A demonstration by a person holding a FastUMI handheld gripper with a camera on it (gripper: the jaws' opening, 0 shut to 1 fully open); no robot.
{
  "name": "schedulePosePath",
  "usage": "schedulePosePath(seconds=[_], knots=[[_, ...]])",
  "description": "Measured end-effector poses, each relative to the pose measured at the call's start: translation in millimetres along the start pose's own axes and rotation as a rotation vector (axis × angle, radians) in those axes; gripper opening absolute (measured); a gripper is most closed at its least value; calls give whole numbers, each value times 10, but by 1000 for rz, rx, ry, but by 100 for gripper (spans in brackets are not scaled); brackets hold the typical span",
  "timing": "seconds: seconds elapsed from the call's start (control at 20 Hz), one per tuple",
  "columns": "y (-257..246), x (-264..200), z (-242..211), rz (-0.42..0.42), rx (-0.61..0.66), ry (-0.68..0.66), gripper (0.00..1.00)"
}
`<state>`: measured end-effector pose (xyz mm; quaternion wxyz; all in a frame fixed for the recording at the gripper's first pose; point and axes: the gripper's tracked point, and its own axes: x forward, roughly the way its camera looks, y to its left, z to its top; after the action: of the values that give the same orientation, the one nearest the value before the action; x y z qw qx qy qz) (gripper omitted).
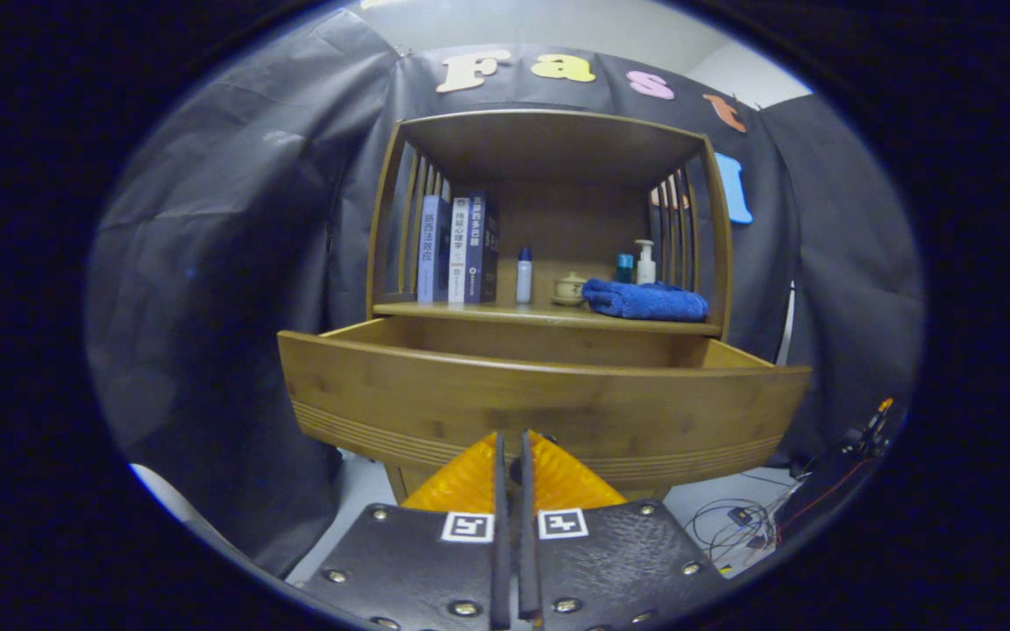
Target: Pull open the drawer, take out the items inside it, and place them on the countertop above the cabinet.
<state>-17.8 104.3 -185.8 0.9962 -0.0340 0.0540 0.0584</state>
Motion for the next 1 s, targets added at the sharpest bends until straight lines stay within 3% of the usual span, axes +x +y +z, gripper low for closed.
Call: schedulePosePath(seconds=[0.1,0.4,0.55,0.7,0.85,1.0], knots=[[40,-75,236,9,-2,-7,9],[117,-73,895,23,105,-5,100],[-111,-74,1136,-83,212,29,100],[-183,55,1491,-50,282,10,100],[-514,249,1623,-103,272,48,100],[-556,496,1724,-41,328,125,99]])
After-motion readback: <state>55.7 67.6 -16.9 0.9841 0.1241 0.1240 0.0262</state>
